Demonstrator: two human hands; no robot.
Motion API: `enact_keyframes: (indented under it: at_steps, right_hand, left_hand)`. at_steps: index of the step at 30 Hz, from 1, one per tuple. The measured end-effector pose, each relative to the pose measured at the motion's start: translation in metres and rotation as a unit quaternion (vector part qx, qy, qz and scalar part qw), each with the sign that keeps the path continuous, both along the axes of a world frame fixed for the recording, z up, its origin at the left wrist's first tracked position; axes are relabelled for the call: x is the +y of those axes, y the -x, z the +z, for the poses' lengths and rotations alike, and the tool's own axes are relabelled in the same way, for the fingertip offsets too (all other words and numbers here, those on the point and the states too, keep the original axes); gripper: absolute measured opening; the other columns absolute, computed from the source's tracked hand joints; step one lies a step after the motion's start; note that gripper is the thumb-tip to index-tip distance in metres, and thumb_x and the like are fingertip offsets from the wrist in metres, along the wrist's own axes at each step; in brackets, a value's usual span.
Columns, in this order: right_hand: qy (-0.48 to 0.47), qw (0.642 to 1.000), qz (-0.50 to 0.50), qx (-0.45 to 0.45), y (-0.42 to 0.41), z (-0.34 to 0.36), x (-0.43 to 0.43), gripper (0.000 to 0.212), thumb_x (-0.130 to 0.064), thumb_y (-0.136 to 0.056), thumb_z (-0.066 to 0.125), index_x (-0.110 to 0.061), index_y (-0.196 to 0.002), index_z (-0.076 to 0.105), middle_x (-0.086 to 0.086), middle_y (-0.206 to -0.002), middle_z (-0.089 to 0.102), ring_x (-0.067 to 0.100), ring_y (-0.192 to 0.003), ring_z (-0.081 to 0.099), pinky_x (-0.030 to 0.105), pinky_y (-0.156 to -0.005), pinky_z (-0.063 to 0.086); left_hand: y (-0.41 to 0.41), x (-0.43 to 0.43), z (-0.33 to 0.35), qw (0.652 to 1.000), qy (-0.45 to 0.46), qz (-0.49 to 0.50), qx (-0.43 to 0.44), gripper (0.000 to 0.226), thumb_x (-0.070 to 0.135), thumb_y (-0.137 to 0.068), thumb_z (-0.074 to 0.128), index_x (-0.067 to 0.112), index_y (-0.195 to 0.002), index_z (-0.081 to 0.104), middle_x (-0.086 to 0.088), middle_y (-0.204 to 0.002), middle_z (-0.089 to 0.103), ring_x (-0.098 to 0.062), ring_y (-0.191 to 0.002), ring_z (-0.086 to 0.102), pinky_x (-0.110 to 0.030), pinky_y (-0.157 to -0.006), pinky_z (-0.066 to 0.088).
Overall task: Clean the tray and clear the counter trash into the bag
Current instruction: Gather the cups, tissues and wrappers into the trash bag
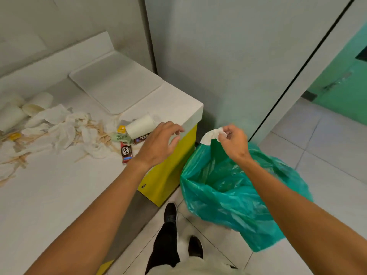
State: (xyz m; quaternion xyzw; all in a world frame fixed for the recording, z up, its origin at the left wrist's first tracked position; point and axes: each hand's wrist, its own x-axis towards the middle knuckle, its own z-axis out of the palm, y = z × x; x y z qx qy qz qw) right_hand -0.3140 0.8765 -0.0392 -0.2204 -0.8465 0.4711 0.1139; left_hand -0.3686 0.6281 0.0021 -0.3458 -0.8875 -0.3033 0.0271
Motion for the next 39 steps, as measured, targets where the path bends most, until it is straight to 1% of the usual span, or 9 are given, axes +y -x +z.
enact_keyframes:
  at_steps: [5, 10, 12, 15, 17, 22, 29, 33, 39]
  right_hand:
    - [0.050, 0.980, -0.124, -0.149, -0.048, -0.049, 0.040, 0.007, -0.011, -0.082, 0.065, -0.014, -0.079, 0.060, 0.005, -0.078, 0.059, 0.022, -0.076, 0.053, 0.026, -0.070, 0.040]
    - [0.106, 0.951, -0.223, -0.184, -0.069, -0.077, 0.061, 0.022, -0.012, -0.081, 0.067, -0.017, -0.066, 0.051, 0.013, -0.091, 0.066, 0.026, -0.083, 0.054, 0.030, -0.072, 0.042]
    - [0.127, 0.944, -0.218, -0.212, -0.073, -0.084, 0.065, 0.013, -0.017, -0.080, 0.071, -0.016, -0.082, 0.059, 0.013, -0.106, 0.067, 0.028, -0.091, 0.058, 0.033, -0.079, 0.046]
    - [0.143, 0.933, -0.173, -0.282, -0.078, -0.093, 0.063, 0.045, -0.020, -0.084, 0.074, -0.012, -0.124, 0.056, 0.011, -0.117, 0.059, 0.027, -0.099, 0.055, 0.032, -0.080, 0.043]
    - [0.124, 0.934, -0.157, -0.296, -0.079, -0.095, 0.058, 0.051, -0.019, -0.086, 0.071, -0.009, -0.132, 0.051, 0.015, -0.124, 0.057, 0.027, -0.100, 0.053, 0.030, -0.080, 0.041]
    - [0.125, 0.951, -0.095, -0.267, -0.063, -0.090, 0.042, 0.046, -0.018, -0.088, 0.071, -0.011, -0.130, 0.054, 0.013, -0.128, 0.056, 0.025, -0.104, 0.056, 0.033, -0.086, 0.046]
    - [0.146, 0.980, 0.050, -0.129, 0.005, -0.031, -0.001, 0.042, -0.017, -0.089, 0.069, -0.017, -0.129, 0.056, 0.004, -0.121, 0.056, 0.022, -0.099, 0.062, 0.031, -0.086, 0.052]
    - [0.168, 0.976, 0.126, -0.060, 0.044, 0.002, -0.033, 0.042, -0.015, -0.087, 0.070, -0.021, -0.127, 0.057, 0.002, -0.123, 0.058, 0.020, -0.102, 0.064, 0.026, -0.082, 0.055]
    - [0.145, 0.961, 0.232, -0.028, 0.085, 0.034, -0.081, 0.047, -0.028, -0.086, 0.074, -0.032, -0.129, 0.055, -0.008, -0.125, 0.056, 0.009, -0.107, 0.061, 0.023, -0.084, 0.053]
  left_hand:
    - [-0.020, 0.033, -0.026, 0.995, 0.037, -0.062, -0.066, 0.024, 0.020, -0.094, 0.059, 0.023, -0.117, 0.060, 0.008, -0.103, 0.058, -0.010, -0.098, 0.051, -0.032, -0.090, 0.044]
    - [-0.020, 0.053, -0.050, 0.990, 0.056, -0.083, -0.104, 0.025, 0.024, -0.095, 0.060, 0.025, -0.119, 0.059, 0.011, -0.106, 0.058, -0.007, -0.098, 0.050, -0.031, -0.090, 0.046]
    - [-0.016, 0.056, -0.059, 0.987, 0.066, -0.091, -0.113, 0.025, 0.026, -0.094, 0.060, 0.027, -0.119, 0.059, 0.013, -0.105, 0.057, -0.005, -0.098, 0.050, -0.030, -0.090, 0.047]
    - [-0.011, 0.060, -0.067, 0.985, 0.078, -0.101, -0.116, 0.025, 0.027, -0.094, 0.060, 0.028, -0.119, 0.058, 0.013, -0.105, 0.055, -0.006, -0.101, 0.050, -0.032, -0.091, 0.048]
    - [-0.007, 0.060, -0.068, 0.986, 0.078, -0.099, -0.113, 0.025, 0.026, -0.094, 0.060, 0.026, -0.119, 0.058, 0.011, -0.107, 0.057, -0.009, -0.103, 0.051, -0.033, -0.092, 0.047]
    - [0.007, 0.059, -0.053, 0.990, 0.049, -0.095, -0.094, 0.027, 0.022, -0.094, 0.061, 0.021, -0.121, 0.059, 0.007, -0.110, 0.058, -0.010, -0.104, 0.051, -0.033, -0.094, 0.046]
    - [0.034, 0.032, -0.014, 0.999, -0.001, -0.009, -0.045, 0.041, 0.026, -0.092, 0.065, 0.023, -0.131, 0.052, 0.003, -0.125, 0.052, -0.013, -0.115, 0.046, -0.034, -0.100, 0.045]
    - [0.050, -0.006, 0.002, 0.993, 0.038, 0.106, -0.016, 0.061, 0.031, -0.086, 0.071, 0.027, -0.140, 0.043, -0.003, -0.135, 0.044, -0.021, -0.122, 0.040, -0.040, -0.104, 0.037]
    - [0.058, -0.060, 0.019, 0.986, -0.045, 0.157, -0.019, 0.069, 0.030, -0.083, 0.075, 0.031, -0.142, 0.039, 0.000, -0.140, 0.034, -0.019, -0.132, 0.030, -0.043, -0.113, 0.029]
